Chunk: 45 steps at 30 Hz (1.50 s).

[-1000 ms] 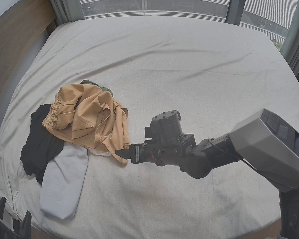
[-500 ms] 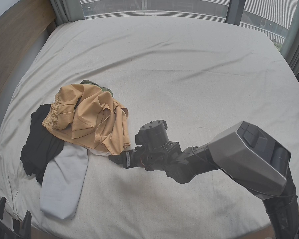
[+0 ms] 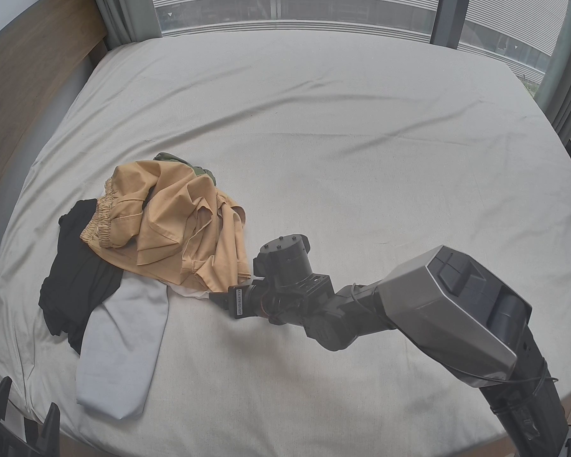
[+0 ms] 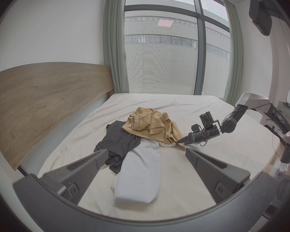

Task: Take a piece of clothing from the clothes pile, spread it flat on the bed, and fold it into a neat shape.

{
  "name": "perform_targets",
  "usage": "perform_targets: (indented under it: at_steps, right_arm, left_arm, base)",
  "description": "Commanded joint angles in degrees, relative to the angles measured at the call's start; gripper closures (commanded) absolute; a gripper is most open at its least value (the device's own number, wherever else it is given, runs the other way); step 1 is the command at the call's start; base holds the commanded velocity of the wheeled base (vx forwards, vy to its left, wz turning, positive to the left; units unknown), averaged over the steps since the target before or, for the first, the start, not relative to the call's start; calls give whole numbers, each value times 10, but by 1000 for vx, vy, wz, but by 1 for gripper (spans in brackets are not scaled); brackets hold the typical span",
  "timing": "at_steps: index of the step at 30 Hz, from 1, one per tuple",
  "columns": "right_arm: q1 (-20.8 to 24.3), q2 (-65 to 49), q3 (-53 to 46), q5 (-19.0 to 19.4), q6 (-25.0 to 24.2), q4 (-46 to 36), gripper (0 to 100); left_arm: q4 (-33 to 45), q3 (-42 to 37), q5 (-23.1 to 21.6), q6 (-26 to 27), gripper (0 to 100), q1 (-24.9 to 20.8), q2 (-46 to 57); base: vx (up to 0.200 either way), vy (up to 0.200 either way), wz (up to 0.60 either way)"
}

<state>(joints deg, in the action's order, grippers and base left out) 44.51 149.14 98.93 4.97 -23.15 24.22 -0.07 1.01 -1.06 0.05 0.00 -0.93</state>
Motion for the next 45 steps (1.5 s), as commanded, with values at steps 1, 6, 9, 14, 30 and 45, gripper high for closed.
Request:
perform_targets:
  at_steps: [1,6,9,14,30,45]
  right_arm:
    - [-1,13,16,-2,-1,1,100]
    - [-7,12,15,-21,0,2,100]
    - [-12,5,7,-34,1,1,100]
    - [-21,-29,-27,-50,15,-3,100]
    - [-30,-110,-141,-85,57,0,100]
    - [-28,-178,-276,-84,56,34,100]
  left_arm:
    - [0,-10,0,0,0,0,9]
    - [0,-10,0,0,0,0,9]
    - [0,-10,0,0,0,0,9]
    - [0,-10,0,0,0,0,9]
    - [0,-10,0,0,0,0,9]
    - [0,-10,0,0,0,0,9]
  base:
    - [0,0,0]
    - [0,0,0]
    - [0,0,0]
    - [0,0,0]
    - [0,0,0]
    - [0,0,0]
